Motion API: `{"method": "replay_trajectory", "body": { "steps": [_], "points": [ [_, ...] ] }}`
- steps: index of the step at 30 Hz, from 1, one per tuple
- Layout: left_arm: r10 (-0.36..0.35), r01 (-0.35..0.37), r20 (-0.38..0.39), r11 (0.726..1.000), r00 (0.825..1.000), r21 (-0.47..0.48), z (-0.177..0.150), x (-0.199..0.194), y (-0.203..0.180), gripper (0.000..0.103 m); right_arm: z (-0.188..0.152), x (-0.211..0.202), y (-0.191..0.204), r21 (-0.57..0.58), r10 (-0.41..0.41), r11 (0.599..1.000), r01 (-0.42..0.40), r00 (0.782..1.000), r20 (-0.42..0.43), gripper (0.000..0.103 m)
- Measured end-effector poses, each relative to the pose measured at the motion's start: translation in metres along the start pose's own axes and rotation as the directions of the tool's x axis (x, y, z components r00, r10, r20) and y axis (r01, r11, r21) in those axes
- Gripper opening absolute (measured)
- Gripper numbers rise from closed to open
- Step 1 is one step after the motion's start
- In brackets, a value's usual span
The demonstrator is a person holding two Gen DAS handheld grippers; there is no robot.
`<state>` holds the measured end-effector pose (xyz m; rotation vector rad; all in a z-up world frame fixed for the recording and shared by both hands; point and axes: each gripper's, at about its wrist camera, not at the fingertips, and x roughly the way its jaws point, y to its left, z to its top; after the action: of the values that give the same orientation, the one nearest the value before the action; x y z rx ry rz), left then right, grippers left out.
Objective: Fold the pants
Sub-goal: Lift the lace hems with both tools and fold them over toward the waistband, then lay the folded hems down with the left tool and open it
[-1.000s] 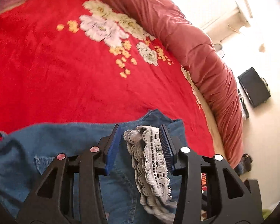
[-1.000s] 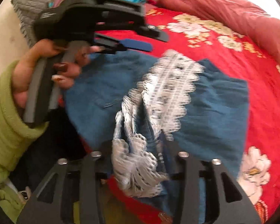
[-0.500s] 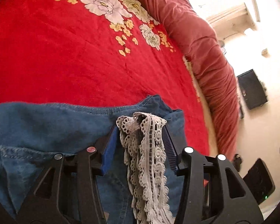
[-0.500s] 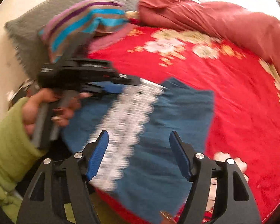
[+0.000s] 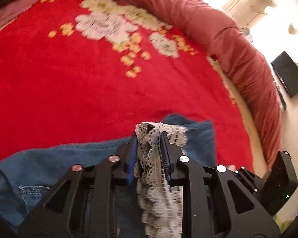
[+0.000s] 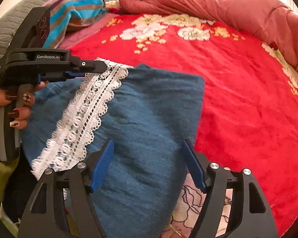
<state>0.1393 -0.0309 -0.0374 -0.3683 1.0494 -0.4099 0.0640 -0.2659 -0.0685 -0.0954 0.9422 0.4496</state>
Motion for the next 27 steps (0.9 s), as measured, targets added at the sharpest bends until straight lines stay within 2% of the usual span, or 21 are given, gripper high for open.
{"method": "replay_trajectory", "body": {
  "steps": [2,8,10,14,17,24,27],
  "points": [
    [0.005,-0.005,-0.004,1.000,1.000,-0.014,-0.002,0.002,0.007,0.027,-0.003,0.003,0.001,-0.003,-0.007,1.000,0.007,1.000,-0.001,0.071],
    [0.007,-0.006,0.031,1.000,1.000,-0.022,-0.007,-0.019,0.009,0.032,-0.004,-0.003,0.001,-0.003,0.006,1.000,-0.006,1.000,0.018,0.075],
    [0.030,-0.030,0.037,1.000,0.999,-0.008,-0.010,-0.028,0.007,0.043,-0.005,-0.010,0.000,0.007,0.010,1.000,-0.011,1.000,0.029,0.079],
    [0.050,-0.050,0.043,0.999,0.998,-0.005,-0.021,-0.045,0.008,0.054,-0.009,-0.026,-0.001,0.015,0.007,1.000,-0.008,0.999,0.049,0.081],
    [0.044,-0.044,0.028,0.999,0.999,0.000,-0.033,-0.054,0.009,0.056,-0.012,-0.033,0.000,0.019,0.003,1.000,-0.004,0.998,0.056,0.086],
    [0.044,-0.044,0.005,0.999,0.999,0.014,-0.066,-0.068,0.010,0.058,-0.014,-0.050,0.002,0.005,-0.014,1.000,0.014,0.997,0.073,0.087],
    [0.032,-0.032,0.002,0.999,0.999,-0.010,-0.080,-0.072,0.012,0.057,-0.015,-0.056,0.000,0.006,-0.019,1.000,0.019,0.996,0.084,0.087]
  ]
}}
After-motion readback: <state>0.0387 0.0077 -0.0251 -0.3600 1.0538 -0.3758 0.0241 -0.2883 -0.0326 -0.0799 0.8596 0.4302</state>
